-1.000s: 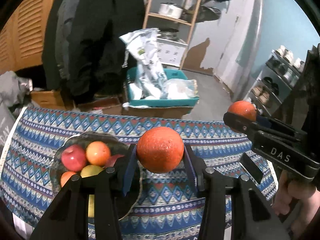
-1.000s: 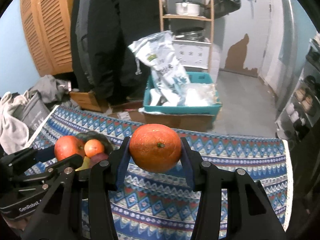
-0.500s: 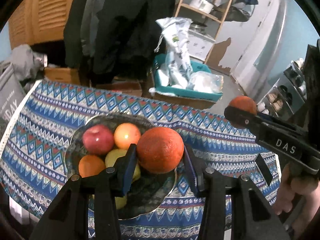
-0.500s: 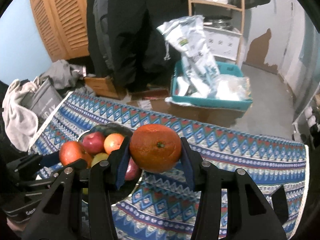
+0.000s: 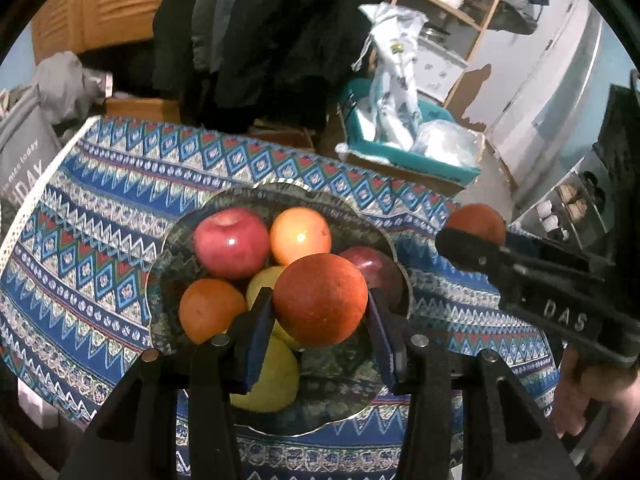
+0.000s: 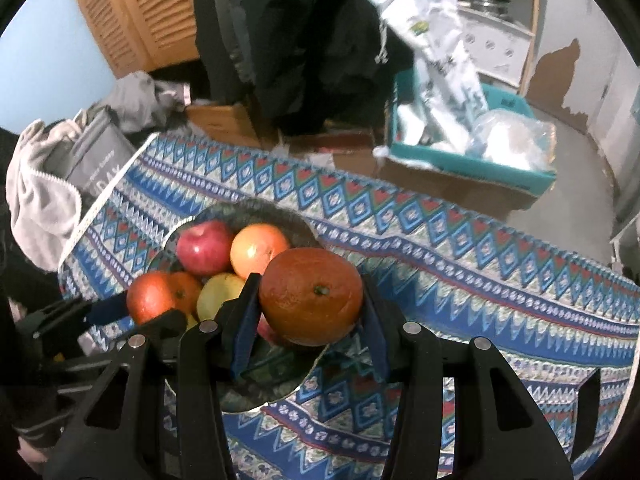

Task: Organize fruits
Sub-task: 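Lower both tangerines into the bowl with the right and left tools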

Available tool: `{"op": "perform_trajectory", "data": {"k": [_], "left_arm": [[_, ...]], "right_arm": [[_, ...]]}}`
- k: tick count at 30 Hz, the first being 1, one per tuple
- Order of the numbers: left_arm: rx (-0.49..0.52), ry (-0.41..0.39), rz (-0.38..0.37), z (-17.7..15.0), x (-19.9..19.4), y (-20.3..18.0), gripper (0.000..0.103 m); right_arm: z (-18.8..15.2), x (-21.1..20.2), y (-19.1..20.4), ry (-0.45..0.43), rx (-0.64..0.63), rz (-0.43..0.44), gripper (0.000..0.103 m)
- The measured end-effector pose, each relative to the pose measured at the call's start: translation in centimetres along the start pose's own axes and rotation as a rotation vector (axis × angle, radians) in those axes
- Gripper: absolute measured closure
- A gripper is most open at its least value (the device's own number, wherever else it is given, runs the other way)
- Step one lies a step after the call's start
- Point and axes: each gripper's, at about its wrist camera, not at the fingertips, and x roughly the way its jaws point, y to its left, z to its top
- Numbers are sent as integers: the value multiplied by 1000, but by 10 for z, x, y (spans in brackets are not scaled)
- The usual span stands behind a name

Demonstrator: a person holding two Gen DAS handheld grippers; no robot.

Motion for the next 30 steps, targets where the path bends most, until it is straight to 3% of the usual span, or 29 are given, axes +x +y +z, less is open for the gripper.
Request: {"op": "perform_trajectory", "data": {"k": [9,14,20,30], "left_arm": [[-35,48,1,-4,14,13,56],[-50,39,-5,-3,10,16,40],[-71,19,-2,0,1,21,40],[-80,15,79,-1,-8,32,39]], "right_arm": [[-10,21,11,56,-11,9,56],[-12,22,13,61,-18,11,56],[-14,20,14,61,-21,13,56],[-26,28,24,110,-49,38,56]]}}
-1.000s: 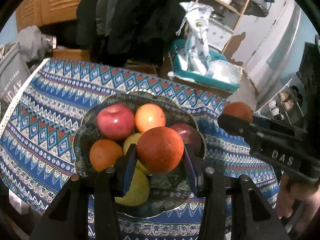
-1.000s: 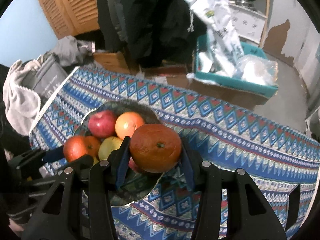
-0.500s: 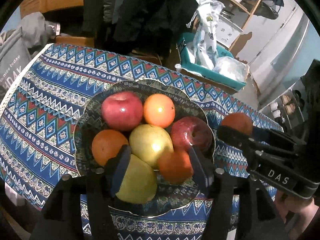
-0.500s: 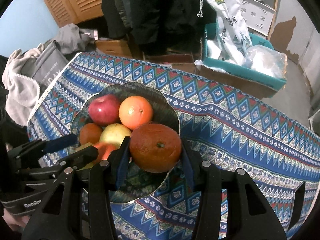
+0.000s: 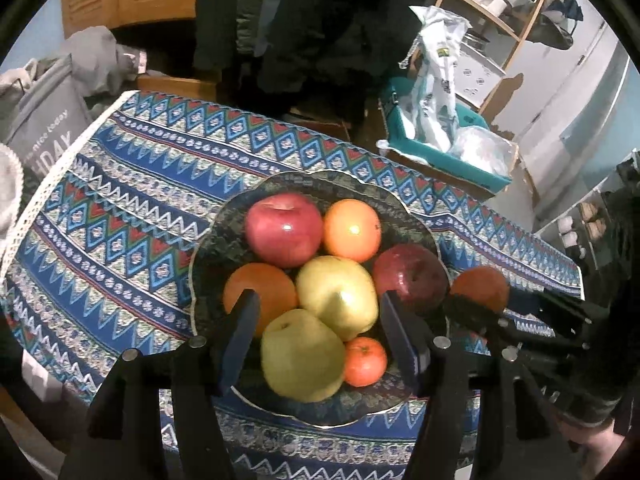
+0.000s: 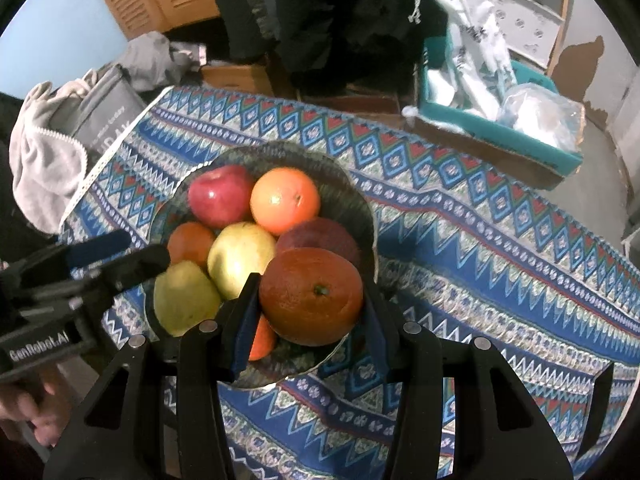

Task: Organize fruits
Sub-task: 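Lower both tangerines into the bowl with the right and left tools, then open both tools over the bowl and pull them back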

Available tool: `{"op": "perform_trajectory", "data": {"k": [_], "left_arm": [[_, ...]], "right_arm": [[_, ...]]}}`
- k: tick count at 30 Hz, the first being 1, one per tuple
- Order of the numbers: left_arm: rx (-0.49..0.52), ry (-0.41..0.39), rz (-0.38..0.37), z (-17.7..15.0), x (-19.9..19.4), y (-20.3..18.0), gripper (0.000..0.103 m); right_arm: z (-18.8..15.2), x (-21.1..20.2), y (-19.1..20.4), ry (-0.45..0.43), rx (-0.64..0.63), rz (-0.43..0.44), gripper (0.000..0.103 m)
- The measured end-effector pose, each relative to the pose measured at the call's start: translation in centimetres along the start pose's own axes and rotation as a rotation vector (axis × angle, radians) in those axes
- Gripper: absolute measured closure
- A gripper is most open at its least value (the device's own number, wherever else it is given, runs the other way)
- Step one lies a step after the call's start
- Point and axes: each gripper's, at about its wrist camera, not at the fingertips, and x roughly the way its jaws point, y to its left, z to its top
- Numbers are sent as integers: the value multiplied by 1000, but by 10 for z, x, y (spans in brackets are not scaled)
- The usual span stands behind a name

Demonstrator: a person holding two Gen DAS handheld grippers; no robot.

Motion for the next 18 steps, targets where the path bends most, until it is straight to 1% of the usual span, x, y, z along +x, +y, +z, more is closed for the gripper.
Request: {"op": "perform_trajectory", "data": {"k": [5,11,14,16,18], "left_arm": [[12,-1,29,0,-2,2,36],[27,-5,57,-2,-6,2,34],[23,-7,62,-2,-7,4,34],[21,-6,67,-2,-8,4,34],[21,-8,66,-2,-9,4,34]], "right_arm": [[-6,9,11,35,-36,11,56],[-9,17,15,59,-37,15,54],[-8,17,15,53,-31,22,53],[-7,14,14,44,-24,30,50],[-6,10,13,33,-22,23,49]]}}
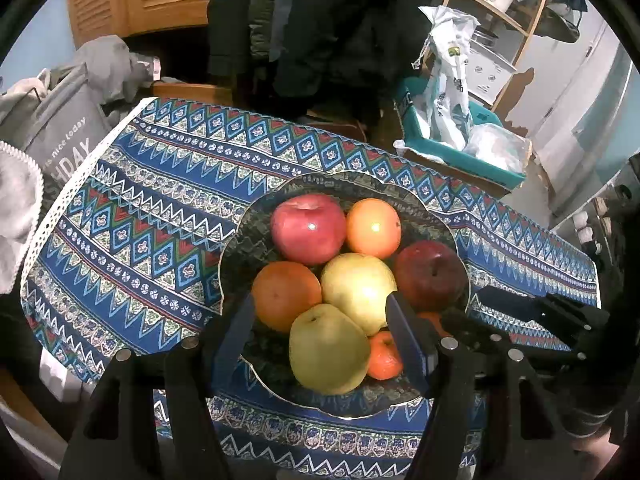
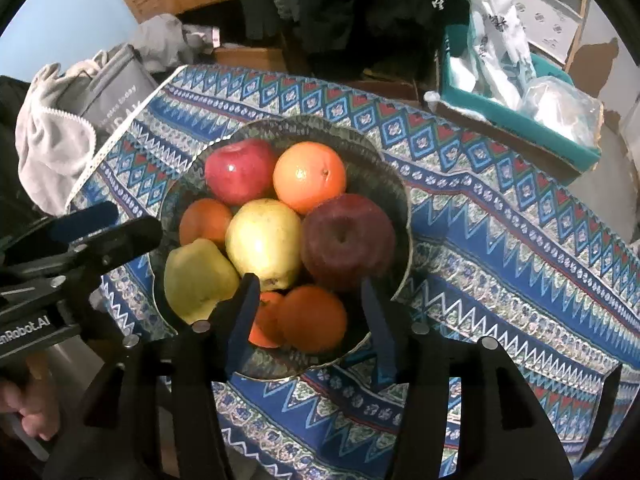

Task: Organize fruits
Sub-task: 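Open both tools over the bowl and pull them back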

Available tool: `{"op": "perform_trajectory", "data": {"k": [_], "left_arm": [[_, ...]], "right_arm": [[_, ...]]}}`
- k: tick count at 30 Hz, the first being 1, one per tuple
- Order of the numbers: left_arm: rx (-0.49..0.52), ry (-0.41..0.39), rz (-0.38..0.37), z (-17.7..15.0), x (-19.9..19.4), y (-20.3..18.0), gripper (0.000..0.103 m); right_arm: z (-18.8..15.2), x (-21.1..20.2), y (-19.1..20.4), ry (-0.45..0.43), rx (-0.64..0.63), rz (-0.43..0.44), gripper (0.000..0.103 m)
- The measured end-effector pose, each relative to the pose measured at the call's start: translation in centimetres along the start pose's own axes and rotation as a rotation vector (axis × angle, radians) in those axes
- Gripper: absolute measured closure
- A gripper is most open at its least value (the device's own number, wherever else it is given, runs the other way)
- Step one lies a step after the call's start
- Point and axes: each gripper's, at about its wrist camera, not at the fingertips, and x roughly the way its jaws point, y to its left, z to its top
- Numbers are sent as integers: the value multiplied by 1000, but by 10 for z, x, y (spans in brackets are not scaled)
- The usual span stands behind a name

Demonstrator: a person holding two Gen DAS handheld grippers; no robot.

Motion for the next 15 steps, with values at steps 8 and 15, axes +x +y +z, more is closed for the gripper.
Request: {"op": "perform_trajectory", "data": {"k": [8,15], "left_arm": [[26,-23,-2,2,-13,-9,33],[69,-81,-8,6,-37,-25,26]], "right_arm": [[3,-27,-11,-66,23,-63,50],[8,-65,-15,-159,32,-129,48]]}}
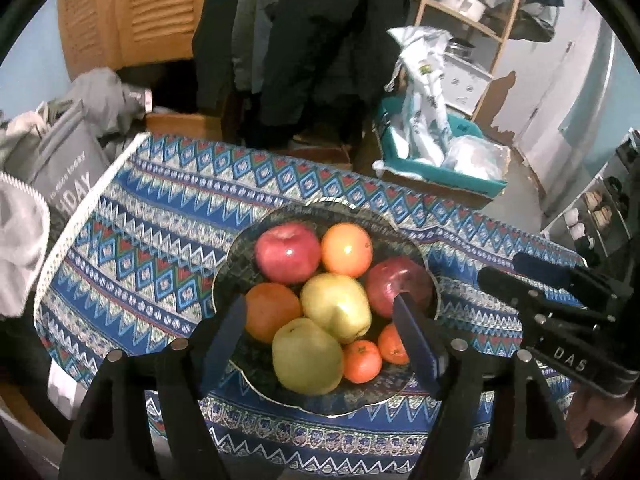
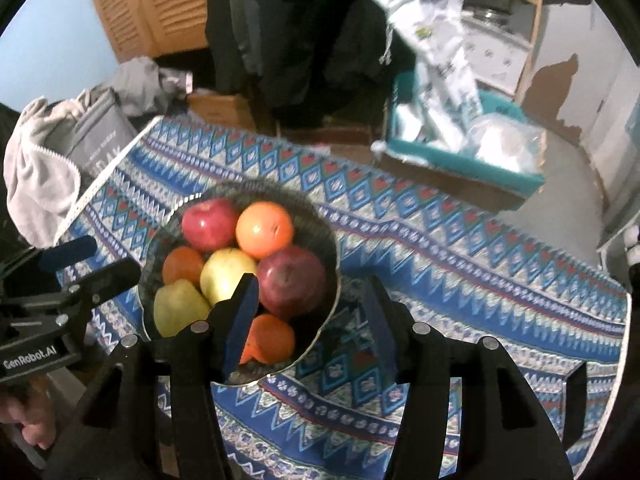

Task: Organize fruits
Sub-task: 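Open both tools over the bowl and pull them back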

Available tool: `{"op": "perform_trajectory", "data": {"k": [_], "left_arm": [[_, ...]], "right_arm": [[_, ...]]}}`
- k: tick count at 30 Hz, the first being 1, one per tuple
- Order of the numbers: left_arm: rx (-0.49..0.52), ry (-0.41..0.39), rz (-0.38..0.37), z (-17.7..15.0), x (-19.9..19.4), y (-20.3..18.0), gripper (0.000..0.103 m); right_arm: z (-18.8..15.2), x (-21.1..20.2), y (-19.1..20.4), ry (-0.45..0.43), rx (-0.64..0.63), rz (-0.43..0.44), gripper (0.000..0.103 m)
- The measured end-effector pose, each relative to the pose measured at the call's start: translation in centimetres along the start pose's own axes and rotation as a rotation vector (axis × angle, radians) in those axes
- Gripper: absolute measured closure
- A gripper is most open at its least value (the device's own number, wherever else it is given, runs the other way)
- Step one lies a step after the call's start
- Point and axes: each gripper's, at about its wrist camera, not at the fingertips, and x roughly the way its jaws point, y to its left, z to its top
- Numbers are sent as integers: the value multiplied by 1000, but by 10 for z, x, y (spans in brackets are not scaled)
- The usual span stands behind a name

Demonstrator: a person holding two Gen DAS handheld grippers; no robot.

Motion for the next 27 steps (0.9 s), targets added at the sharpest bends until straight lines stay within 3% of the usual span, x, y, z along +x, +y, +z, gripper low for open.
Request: {"op": "perform_trajectory", "data": {"k": [15,18,24,27], "left_arm": [[64,-149,-69,19,-61,-40,22],[72,-178,-79,21,-72,-48,17],[94,-215,-107,22,-90,-62,16],[95,-237,-113,23,-99,-67,9]], "right_arm": [[13,-97,-27,-225,64,-87,39],[12,-116,-34,-265,76,-105,38],[6,-149,-47,-331,101,-144,34],[3,-163,-53,-360,110,-162,32]]}}
